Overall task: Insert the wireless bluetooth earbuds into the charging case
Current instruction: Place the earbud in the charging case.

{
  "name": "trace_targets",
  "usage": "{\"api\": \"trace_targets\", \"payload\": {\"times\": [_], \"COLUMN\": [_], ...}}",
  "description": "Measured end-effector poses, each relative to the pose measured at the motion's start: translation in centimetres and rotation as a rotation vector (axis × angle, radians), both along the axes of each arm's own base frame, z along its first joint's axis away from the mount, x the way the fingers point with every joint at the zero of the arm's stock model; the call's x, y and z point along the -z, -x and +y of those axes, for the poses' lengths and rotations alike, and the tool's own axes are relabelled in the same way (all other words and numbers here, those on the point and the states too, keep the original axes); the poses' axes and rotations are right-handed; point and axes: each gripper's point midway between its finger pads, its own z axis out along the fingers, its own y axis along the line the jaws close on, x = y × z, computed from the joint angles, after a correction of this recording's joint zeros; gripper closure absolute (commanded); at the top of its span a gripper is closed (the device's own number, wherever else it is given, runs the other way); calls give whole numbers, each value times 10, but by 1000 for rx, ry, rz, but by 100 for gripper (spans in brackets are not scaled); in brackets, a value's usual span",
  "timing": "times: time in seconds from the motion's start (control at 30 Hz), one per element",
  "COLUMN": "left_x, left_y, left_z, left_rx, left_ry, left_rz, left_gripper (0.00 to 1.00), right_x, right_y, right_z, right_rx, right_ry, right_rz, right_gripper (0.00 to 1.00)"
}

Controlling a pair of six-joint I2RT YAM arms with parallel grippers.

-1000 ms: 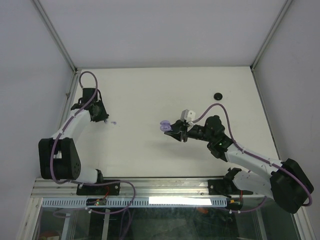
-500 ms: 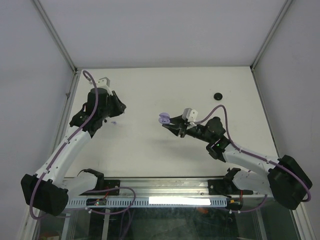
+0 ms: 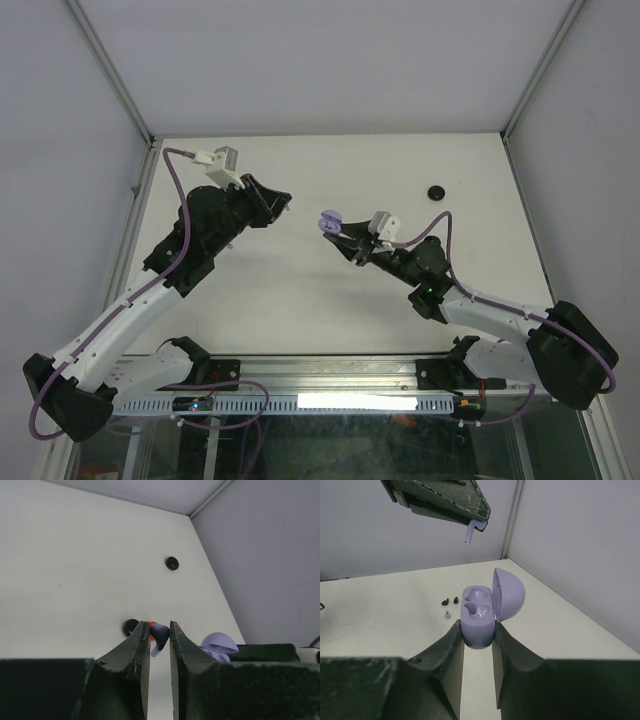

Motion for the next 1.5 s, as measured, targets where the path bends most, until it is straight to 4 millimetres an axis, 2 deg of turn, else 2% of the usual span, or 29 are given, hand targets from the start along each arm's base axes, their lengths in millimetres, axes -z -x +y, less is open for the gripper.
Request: {"api": "trace_targets", "payload": {"times": [0.23,0.4,0.53,0.8,1.2,1.5], "left_x": [-30,-40,-36,-12,-26,-23], "left_y": [18,24,27,27,33,25], "left_z": [-36,-48,-63,-87,-99,-103], "left_rx": [55,28,14,-1,-20,-44], "left_ry": [76,104,99,20,12,-36], "left_rz": [-104,-142,-146,-139,-226,-261], "left_gripper": [99,100,100,100,100,100], "right_x": [-17,-23,-22,-23,-19,-19], "right_y": [-11,-16,-19,-23,-25,-23], "right_z": [-8,-13,-14,-19,-24,-23], "right_rx": [83,125,149,200,248,249], "right_ry": [-72,-105,-119,-140,-136,-131], "right_rz": [-30,-36,-34,-32,-42,-54], "right_gripper": [100,100,100,100,100,100]}}
